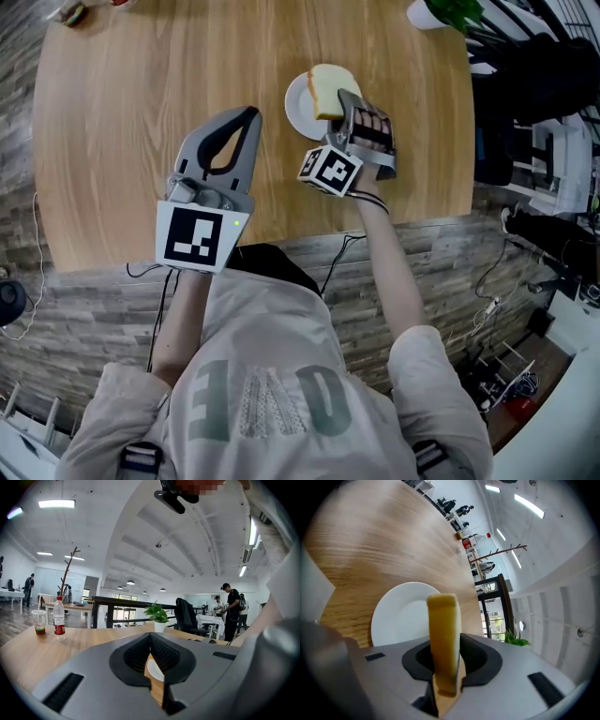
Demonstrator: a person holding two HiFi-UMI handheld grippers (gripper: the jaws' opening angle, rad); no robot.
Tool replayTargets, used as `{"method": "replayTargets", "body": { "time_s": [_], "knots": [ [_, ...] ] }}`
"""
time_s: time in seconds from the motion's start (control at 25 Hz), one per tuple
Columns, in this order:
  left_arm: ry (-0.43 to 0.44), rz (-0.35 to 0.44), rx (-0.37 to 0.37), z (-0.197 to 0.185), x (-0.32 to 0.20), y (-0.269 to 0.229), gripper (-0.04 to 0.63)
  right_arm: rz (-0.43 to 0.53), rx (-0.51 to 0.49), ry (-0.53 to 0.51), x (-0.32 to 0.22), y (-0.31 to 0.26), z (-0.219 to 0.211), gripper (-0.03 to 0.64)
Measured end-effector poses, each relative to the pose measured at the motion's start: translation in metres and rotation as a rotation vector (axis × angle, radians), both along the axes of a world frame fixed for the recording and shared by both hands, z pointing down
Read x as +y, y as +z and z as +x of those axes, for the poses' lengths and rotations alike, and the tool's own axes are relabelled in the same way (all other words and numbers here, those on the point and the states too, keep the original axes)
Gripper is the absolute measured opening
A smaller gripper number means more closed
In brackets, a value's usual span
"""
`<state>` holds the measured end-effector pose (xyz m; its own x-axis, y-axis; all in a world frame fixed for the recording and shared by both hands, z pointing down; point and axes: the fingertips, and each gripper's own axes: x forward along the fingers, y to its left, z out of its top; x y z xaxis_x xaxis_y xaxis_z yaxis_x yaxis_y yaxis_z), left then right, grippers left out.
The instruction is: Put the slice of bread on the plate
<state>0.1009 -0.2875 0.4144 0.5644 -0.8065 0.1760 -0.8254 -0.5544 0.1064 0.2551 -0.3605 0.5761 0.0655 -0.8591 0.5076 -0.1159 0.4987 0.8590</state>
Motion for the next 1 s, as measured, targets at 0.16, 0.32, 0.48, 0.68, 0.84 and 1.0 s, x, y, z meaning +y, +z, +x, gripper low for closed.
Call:
{"method": "replayTargets", "body": {
  "time_s": [0.16, 0.32, 0.48, 0.68, 0.84, 1.0],
  "knots": [
    [0.016, -0.003, 0.007, 0.008, -0.003, 0.002, 0.008, -0.074, -0.074, -0.001, -0.001, 0.009, 0.001, 0.102],
    [0.018, 0.008, -0.009, 0.008, -0.003, 0.002, 0.008, -0.174, -0.172, -0.014, 0.003, 0.013, -0.004, 0.256],
    [0.025, 0.014, -0.008, 0.011, -0.003, 0.0, 0.008, -0.232, -0.179, -0.051, 0.009, 0.006, -0.005, 0.27],
    [0.031, 0.037, 0.002, 0.011, 0.0, -0.006, 0.008, -0.325, -0.181, -0.11, 0.027, 0.005, -0.018, 0.299],
    [0.032, 0.066, 0.011, 0.011, 0.002, -0.017, 0.008, -0.366, -0.208, -0.149, 0.041, 0.0, -0.026, 0.319],
    [0.039, 0.095, 0.019, 0.013, 0.005, -0.026, 0.008, -0.367, -0.236, -0.155, 0.047, -0.012, -0.026, 0.331]
  ]
}}
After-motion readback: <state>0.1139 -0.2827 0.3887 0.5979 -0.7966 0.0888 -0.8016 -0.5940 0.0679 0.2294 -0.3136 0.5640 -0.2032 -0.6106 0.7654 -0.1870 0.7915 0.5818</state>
